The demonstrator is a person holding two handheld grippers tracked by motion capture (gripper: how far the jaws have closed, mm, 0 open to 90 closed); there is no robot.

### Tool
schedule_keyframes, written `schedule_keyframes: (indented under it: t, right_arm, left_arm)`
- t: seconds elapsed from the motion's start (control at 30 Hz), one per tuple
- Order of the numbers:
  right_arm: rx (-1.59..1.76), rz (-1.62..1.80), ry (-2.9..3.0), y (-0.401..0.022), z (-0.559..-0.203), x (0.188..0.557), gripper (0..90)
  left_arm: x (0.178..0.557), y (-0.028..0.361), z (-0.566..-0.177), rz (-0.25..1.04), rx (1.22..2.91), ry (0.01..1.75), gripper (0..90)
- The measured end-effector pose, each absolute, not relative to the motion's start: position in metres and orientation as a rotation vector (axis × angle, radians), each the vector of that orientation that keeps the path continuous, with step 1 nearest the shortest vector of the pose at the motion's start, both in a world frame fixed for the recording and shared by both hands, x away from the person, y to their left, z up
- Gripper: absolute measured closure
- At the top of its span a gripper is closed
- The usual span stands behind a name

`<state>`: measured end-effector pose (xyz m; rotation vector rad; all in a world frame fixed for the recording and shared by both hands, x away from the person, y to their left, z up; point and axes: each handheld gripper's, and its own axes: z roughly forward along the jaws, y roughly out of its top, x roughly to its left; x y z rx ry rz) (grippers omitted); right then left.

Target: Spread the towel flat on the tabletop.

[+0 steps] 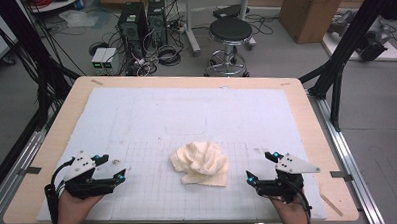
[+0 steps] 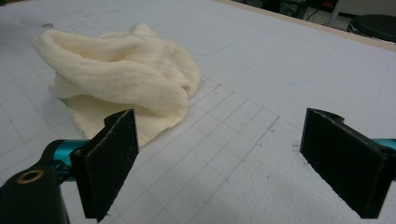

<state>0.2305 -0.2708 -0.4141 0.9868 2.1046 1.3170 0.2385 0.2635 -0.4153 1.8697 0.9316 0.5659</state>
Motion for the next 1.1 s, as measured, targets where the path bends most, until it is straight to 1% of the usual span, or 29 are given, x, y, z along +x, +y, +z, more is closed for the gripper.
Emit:
schedule_keyframes:
  t: [0.53,0.83,0.87,0.97,1.1]
  right_arm:
    - [0.915,1.417,2.182,-0.25,-0.393,0.253,11.1]
    - [0.83,1.459,2.266,-0.212,-0.383,0.271,11.2]
    - [0.807,1.459,2.291,-0.203,-0.384,0.274,11.2]
    - [0.788,1.456,2.322,-0.19,-0.388,0.279,11.4]
    - [0.794,1.439,2.365,-0.18,-0.394,0.285,11.7]
  left_arm:
    - [0.239,0.264,-0.415,0.574,1.865,0.932,21.5]
    - [0.24,0.263,-0.415,0.575,1.866,0.928,21.7]
    - [0.241,0.263,-0.416,0.576,1.868,0.926,21.7]
    - [0.242,0.263,-0.416,0.573,1.867,0.931,21.8]
    - [0.243,0.263,-0.417,0.573,1.871,0.931,21.9]
